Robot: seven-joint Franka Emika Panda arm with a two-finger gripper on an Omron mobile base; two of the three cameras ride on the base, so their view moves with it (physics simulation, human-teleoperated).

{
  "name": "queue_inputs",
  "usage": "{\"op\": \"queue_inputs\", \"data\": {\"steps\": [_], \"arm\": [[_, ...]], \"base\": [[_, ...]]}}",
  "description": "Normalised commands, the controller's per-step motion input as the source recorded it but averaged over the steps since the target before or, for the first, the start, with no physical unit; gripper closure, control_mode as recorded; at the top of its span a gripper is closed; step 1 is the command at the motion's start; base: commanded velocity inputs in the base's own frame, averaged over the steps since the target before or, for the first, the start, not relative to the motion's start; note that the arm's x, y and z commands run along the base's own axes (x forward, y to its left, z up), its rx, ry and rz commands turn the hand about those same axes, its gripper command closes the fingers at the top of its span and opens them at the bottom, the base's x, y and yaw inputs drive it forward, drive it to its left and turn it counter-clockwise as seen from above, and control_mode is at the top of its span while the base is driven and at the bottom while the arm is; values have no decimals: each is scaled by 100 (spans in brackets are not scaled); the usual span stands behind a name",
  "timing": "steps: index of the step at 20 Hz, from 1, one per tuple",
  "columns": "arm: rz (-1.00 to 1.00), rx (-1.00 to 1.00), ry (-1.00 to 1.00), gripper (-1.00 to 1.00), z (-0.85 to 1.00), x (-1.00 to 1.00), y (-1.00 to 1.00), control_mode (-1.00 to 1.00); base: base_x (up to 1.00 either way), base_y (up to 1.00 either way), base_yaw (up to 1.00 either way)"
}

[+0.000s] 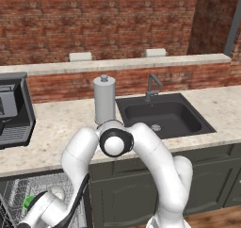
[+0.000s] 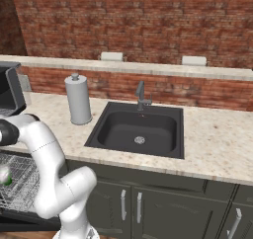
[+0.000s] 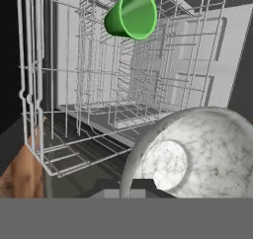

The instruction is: Pick up the cup and bowl from the counter, place them in the dishwasher, and close the dishwasher door.

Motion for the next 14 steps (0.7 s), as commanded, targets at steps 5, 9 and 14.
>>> {"op": "queue_inputs", "data": {"steps": [5,9,14], "arm": [[0,0,0,100,-28,21,0,-100],[0,-1,0,100,-34,26,0,-100],[0,-2,2,100,-44,27,0,-100]], "base": [[0,0,0],[0,0,0],[0,0,0]]}}
